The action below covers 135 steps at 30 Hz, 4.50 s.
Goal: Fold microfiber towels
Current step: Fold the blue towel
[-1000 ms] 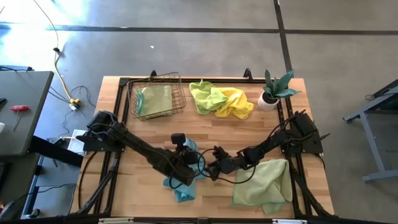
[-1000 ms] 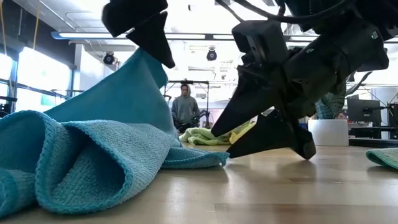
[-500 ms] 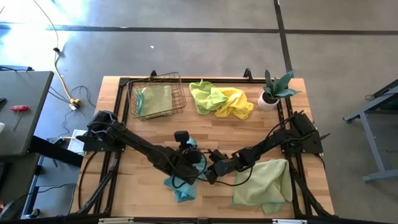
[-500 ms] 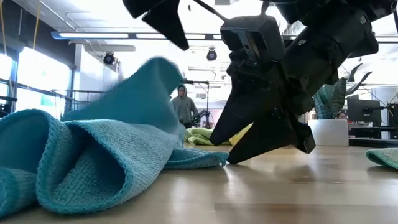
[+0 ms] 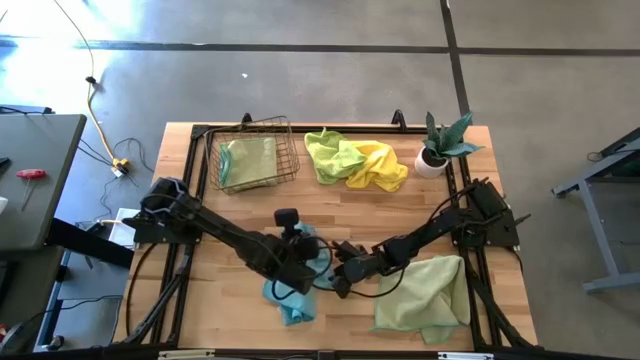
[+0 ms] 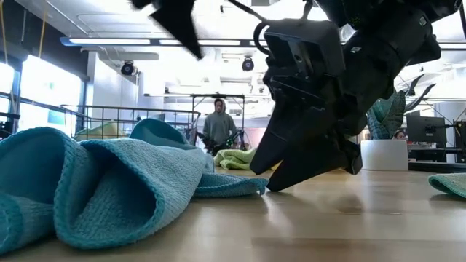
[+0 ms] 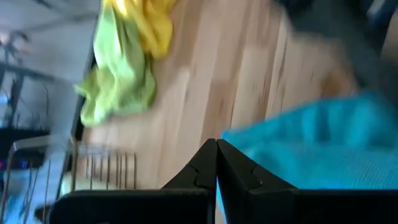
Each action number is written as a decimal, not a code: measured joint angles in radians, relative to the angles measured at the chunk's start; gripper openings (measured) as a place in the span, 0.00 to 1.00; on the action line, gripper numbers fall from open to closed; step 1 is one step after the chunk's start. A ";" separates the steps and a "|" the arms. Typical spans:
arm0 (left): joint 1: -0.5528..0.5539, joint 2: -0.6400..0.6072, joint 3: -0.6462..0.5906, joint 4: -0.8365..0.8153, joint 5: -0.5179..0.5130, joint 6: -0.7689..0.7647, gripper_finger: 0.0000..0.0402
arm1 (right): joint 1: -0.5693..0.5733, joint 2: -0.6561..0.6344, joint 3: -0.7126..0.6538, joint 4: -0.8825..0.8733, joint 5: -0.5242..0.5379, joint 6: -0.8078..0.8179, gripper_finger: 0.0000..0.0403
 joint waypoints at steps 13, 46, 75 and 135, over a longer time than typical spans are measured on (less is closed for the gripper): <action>-0.002 0.001 -0.169 -0.009 0.069 -0.069 0.23 | 0.000 0.000 -0.002 0.010 0.000 -0.127 0.43; 0.131 0.001 -0.379 0.370 0.099 0.161 0.07 | 0.000 0.000 -0.003 0.004 0.005 -0.181 0.43; 0.305 0.001 0.106 0.211 0.688 0.141 0.00 | 0.149 -0.086 0.103 -0.276 0.278 -0.612 0.43; -0.052 0.001 0.391 -0.212 0.274 -0.109 0.00 | -0.117 -0.028 -0.343 0.759 0.096 -0.637 0.43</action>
